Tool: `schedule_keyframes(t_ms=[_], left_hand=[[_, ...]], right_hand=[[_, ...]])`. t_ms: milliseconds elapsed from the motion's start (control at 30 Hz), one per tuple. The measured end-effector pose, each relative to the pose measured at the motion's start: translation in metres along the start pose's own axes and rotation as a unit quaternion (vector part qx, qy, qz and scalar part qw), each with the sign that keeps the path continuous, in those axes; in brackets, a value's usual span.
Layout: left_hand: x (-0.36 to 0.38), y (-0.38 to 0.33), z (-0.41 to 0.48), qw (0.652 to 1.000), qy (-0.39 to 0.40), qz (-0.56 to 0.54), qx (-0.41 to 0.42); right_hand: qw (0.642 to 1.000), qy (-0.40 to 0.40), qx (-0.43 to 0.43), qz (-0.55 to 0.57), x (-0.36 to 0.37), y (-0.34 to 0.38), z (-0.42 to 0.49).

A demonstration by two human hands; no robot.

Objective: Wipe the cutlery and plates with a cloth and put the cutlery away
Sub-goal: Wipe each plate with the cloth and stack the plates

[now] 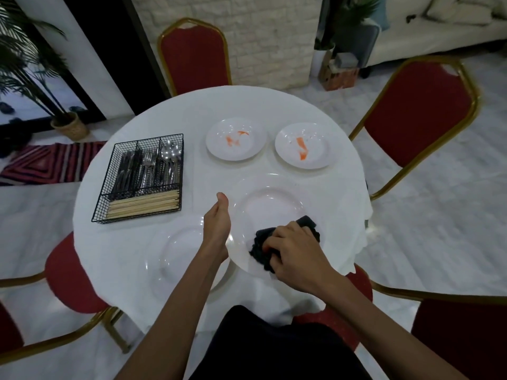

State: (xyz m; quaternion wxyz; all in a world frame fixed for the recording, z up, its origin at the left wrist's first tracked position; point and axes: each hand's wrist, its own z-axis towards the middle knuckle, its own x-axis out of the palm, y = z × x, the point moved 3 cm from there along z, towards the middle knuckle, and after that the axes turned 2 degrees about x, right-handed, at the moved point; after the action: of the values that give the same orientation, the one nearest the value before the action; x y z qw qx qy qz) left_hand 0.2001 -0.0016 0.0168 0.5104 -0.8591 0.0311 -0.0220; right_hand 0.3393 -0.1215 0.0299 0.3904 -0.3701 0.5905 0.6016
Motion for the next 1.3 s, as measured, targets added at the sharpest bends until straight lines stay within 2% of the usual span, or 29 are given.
schedule_keyframes(t_ms=[100,167,333,400,467,533,633,733,800,900,1000,1067,1133,1200,1300], left_hand=[[0.004,-0.001,-0.003,1.0,-0.006,-0.006,-0.006],[0.011,0.001,-0.005,1.0,-0.015,0.019,0.015],[0.011,-0.007,-0.008,0.985,-0.051,0.087,0.137],[0.006,-0.014,-0.003,0.982,-0.069,0.088,0.149],[-0.001,-0.017,0.001,0.985,-0.083,0.07,0.135],[-0.009,-0.015,0.005,0.988,-0.091,0.047,0.112],[-0.007,-0.017,0.0,0.989,-0.089,0.053,0.109],[0.006,-0.011,-0.006,0.99,-0.061,0.058,0.111],[0.009,-0.011,-0.011,0.988,-0.053,0.072,0.123],[0.002,-0.022,-0.007,0.986,-0.05,0.081,0.136],[-0.008,-0.031,0.001,0.987,-0.051,0.076,0.132],[-0.012,-0.033,0.003,0.989,-0.043,0.074,0.119],[-0.016,-0.034,0.002,0.992,-0.045,0.056,0.106],[-0.018,-0.035,0.002,0.994,-0.05,0.035,0.086],[-0.009,-0.029,-0.009,0.996,-0.056,0.024,0.067]], right_hand=[[0.998,0.021,-0.039,0.046,0.002,0.016,0.009],[0.997,0.004,-0.046,0.058,0.001,0.017,0.028],[0.987,-0.049,0.065,-0.14,-0.011,-0.033,0.058],[0.975,-0.051,0.1,-0.19,-0.007,-0.037,0.05],[0.972,-0.054,0.127,-0.189,-0.001,-0.027,0.038],[0.985,-0.026,0.12,-0.12,0.004,-0.001,0.024],[0.995,0.01,0.071,0.071,0.014,0.037,0.017],[0.977,-0.018,0.07,0.203,0.0,0.042,0.046],[0.967,-0.05,0.098,0.231,-0.009,0.035,0.059],[0.977,-0.029,0.058,0.201,-0.006,0.04,0.042],[0.995,0.016,0.035,0.092,-0.002,0.019,0.012],[0.998,-0.016,0.059,-0.005,-0.009,-0.012,0.011],[0.995,-0.048,0.069,-0.047,-0.014,-0.02,0.009],[0.996,-0.046,0.049,-0.051,-0.013,-0.003,0.004],[0.999,0.001,0.018,0.028,-0.008,0.032,0.006]])
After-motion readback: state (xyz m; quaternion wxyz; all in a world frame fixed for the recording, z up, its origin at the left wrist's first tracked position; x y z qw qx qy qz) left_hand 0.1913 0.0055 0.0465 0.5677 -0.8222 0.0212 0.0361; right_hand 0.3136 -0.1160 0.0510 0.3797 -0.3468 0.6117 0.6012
